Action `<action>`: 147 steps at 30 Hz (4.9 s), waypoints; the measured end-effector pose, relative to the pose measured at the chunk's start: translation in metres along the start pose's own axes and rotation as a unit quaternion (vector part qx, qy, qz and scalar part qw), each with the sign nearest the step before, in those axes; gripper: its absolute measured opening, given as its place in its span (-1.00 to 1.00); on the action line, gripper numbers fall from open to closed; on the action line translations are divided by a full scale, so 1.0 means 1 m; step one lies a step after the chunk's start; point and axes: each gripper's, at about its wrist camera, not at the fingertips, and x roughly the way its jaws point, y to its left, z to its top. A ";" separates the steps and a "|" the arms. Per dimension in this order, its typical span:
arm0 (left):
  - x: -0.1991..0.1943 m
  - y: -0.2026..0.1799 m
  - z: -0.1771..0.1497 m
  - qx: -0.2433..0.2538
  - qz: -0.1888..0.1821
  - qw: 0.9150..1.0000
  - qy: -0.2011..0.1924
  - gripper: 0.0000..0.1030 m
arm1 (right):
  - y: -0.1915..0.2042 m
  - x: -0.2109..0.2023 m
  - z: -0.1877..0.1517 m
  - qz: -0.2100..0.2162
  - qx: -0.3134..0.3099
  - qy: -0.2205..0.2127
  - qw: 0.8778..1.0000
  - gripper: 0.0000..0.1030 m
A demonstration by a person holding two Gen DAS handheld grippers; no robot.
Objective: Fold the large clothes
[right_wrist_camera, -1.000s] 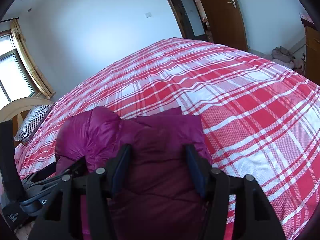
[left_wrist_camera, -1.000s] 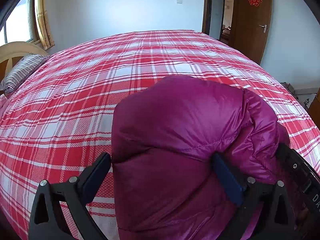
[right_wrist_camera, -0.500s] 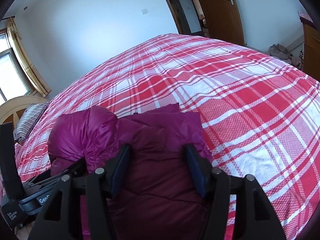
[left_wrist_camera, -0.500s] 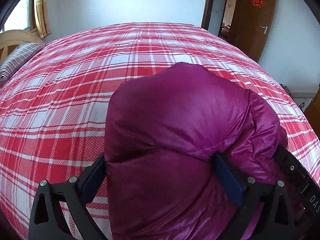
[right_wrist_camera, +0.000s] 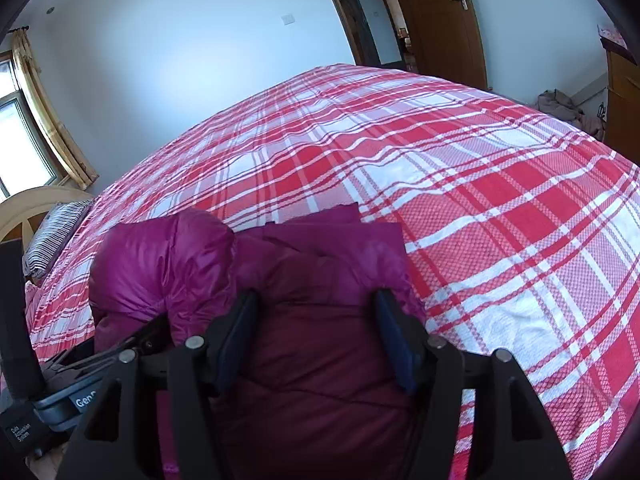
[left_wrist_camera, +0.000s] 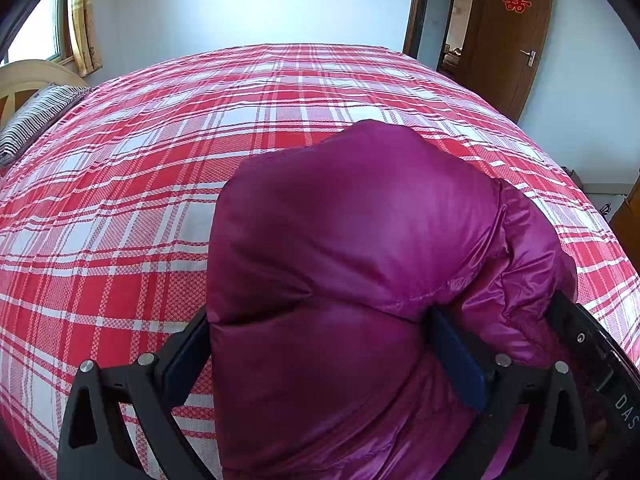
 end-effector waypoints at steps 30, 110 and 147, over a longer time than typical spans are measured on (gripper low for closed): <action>0.010 0.008 -0.001 -0.011 -0.018 1.000 0.022 0.99 | 0.008 0.011 0.000 -0.025 -0.025 0.025 0.999 0.42; -0.051 0.052 -0.081 -0.026 -0.202 0.979 -0.023 0.98 | -0.080 -0.025 0.004 0.120 0.047 0.069 0.989 0.49; -0.175 0.162 -0.085 -0.021 -0.108 0.988 -0.106 -0.18 | 0.091 -0.015 -0.018 0.277 -0.059 0.098 0.954 -0.61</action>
